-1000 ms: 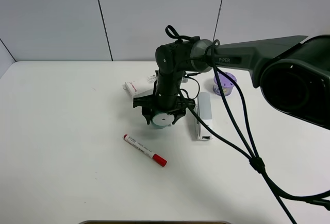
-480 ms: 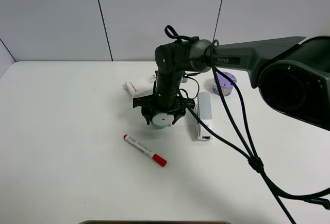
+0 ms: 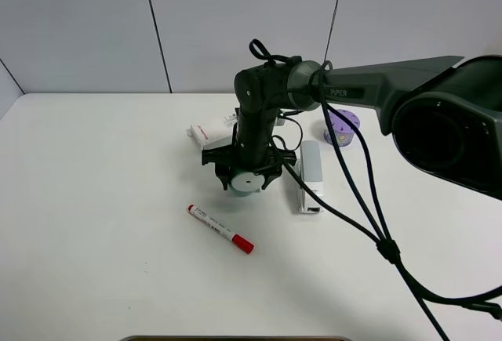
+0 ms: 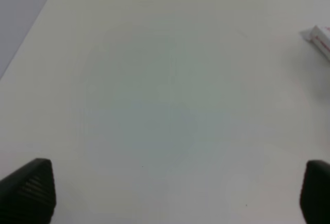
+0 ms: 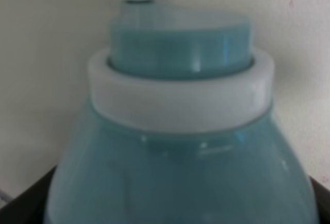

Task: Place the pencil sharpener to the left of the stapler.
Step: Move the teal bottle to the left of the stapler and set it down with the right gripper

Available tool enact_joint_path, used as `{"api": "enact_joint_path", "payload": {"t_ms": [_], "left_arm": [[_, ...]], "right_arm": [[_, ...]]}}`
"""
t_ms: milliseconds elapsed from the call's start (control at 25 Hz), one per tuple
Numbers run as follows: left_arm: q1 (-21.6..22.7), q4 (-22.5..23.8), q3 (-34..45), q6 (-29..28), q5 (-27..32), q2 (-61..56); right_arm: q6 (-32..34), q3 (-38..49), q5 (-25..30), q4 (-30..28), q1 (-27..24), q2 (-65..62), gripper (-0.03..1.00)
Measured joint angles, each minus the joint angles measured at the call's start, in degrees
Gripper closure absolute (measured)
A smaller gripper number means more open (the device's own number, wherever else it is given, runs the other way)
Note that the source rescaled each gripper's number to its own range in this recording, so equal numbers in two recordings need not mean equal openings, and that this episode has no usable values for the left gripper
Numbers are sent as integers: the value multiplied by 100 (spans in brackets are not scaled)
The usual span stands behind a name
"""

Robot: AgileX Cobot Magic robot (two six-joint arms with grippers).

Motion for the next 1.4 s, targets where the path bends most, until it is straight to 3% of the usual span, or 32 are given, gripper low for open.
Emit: {"api": "enact_joint_path", "payload": {"t_ms": [880, 1040, 1240, 1400], "left_arm": [[0, 0, 0, 0, 0, 0], [0, 0, 0, 0, 0, 0], [0, 0, 0, 0, 0, 0], [0, 0, 0, 0, 0, 0]], "right_arm": [[0, 0, -52, 0, 0, 12, 90], [-13, 0, -150, 43, 0, 36, 70], [-13, 0, -214, -24, 0, 29, 12], [-14, 10, -225, -140, 0, 26, -1]]}}
